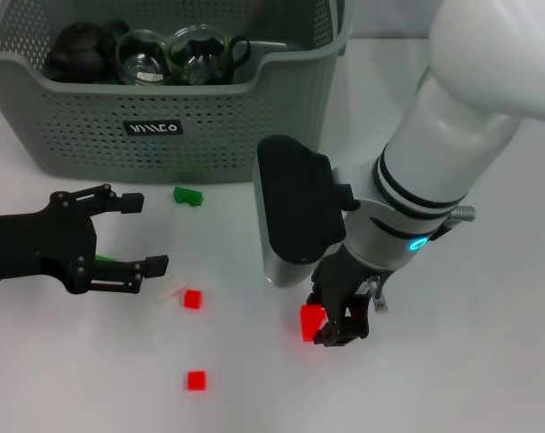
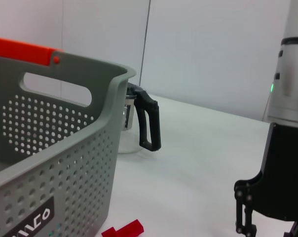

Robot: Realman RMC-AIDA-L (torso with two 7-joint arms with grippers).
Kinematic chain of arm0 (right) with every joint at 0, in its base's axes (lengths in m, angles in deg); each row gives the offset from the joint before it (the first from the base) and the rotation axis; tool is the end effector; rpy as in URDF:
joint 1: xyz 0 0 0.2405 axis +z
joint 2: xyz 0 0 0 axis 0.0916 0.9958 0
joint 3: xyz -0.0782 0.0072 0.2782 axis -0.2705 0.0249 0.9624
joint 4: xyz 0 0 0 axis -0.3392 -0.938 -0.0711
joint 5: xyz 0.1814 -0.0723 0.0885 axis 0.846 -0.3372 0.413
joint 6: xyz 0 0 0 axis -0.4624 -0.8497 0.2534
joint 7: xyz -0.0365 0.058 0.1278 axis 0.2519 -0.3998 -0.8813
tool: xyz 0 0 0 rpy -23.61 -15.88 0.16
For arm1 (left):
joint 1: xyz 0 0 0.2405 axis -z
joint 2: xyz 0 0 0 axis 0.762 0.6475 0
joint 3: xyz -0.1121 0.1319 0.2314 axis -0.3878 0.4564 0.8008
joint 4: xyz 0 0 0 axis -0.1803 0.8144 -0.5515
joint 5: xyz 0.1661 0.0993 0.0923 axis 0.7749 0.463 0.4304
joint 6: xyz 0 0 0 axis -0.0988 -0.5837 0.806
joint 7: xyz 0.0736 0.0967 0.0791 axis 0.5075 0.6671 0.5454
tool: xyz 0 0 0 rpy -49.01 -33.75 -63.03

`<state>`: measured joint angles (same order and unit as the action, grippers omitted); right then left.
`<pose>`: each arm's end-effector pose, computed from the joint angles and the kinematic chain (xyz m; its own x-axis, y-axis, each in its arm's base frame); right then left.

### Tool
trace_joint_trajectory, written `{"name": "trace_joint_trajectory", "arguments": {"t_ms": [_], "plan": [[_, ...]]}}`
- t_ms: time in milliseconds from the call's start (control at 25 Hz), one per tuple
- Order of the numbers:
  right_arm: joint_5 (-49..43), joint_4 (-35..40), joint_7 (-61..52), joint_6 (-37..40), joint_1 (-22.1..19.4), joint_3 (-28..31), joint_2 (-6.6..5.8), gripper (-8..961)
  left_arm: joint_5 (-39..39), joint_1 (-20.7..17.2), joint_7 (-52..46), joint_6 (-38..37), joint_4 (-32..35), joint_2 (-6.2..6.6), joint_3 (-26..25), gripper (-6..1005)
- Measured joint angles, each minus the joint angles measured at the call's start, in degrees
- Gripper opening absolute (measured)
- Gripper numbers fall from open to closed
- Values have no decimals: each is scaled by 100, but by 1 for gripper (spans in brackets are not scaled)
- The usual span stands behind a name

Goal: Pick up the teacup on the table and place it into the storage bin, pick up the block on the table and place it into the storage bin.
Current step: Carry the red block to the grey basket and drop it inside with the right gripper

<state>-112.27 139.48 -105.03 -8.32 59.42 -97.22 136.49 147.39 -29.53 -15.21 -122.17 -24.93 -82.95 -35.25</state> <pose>0.1213 0.3405 -0.1461 0.8399 0.1309 0.5268 0.0779 -0.9895 0.1218 -0.3343 0.2846 0.0243 0.8560 0.2721 0.4395 0.3948 -0.8930 -0.2160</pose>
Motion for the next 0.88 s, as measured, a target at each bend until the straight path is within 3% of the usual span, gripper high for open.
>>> {"name": "trace_joint_trajectory", "arguments": {"t_ms": [200, 440, 600, 760, 840, 880], "plan": [[-13, 375, -90, 417, -10, 375, -30, 419, 1, -32, 7, 2, 15, 20, -22, 951], [-22, 1261, -101, 1245, 20, 1500, -35, 415, 92, -100, 99, 44, -3, 90, -266, 951], [-83, 1538, -55, 1342, 386, 2291, -35, 416, 97, -224, 165, 98, -9, 123, -342, 951], [-95, 1254, 272, 625, 972, 2853, -31, 416, 95, -249, 253, 108, -9, 120, -387, 951], [-92, 854, 535, -148, 1273, 3020, -30, 417, 95, -241, 259, 109, -9, 114, -385, 951], [-51, 260, 820, -1006, 1573, 3145, -21, 417, 97, -216, 261, 108, -9, 108, -382, 951]]}}
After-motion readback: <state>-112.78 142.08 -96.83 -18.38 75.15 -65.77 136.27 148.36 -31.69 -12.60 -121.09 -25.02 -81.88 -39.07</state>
